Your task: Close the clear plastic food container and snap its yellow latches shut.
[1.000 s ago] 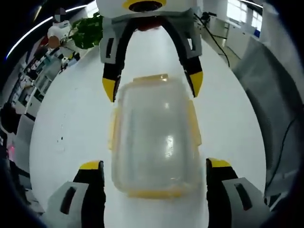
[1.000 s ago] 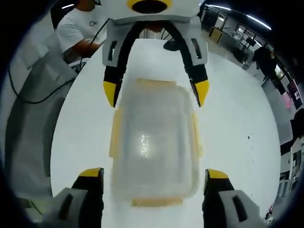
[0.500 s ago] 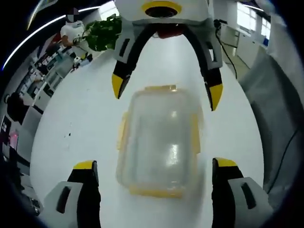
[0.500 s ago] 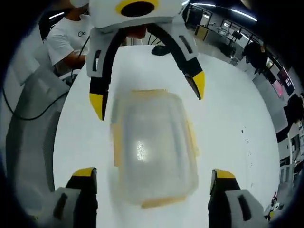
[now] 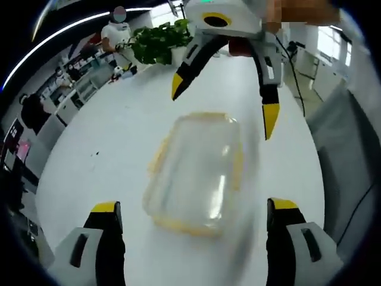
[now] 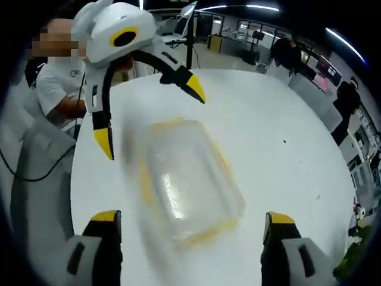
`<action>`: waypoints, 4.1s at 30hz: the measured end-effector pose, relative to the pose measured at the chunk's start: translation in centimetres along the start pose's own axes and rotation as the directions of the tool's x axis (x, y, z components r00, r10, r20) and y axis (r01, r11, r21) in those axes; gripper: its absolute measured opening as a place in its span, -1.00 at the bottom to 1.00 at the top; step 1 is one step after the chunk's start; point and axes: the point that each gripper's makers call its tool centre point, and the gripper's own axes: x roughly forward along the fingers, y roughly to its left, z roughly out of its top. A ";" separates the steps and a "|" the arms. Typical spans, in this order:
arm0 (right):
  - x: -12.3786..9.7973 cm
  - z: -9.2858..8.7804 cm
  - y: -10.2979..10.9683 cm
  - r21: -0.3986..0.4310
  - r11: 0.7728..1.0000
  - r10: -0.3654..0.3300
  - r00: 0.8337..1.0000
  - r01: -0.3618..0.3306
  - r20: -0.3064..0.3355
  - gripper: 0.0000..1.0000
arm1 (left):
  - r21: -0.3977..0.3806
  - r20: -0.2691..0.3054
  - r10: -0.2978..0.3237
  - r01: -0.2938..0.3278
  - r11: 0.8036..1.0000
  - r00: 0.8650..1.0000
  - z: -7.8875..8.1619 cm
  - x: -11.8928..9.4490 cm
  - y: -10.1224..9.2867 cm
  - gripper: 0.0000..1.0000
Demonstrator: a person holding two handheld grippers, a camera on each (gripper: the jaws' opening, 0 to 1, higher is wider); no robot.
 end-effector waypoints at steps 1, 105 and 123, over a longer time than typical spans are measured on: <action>-0.2 0.0 0.1 0.012 1.000 -0.003 1.000 0.003 0.009 0.98 | -0.014 0.004 0.001 -0.001 1.000 1.000 -0.1 -0.1 -0.1 0.98; -10.9 -12.0 14.4 0.370 0.916 -0.258 0.933 0.154 0.251 0.98 | -0.449 0.123 0.307 -0.223 0.865 0.944 -7.5 -11.0 -15.7 0.98; -10.6 -12.1 14.7 0.384 0.911 -0.259 0.934 0.151 0.248 0.94 | -0.454 0.130 0.310 -0.221 0.863 0.942 -7.3 -10.8 -15.5 0.98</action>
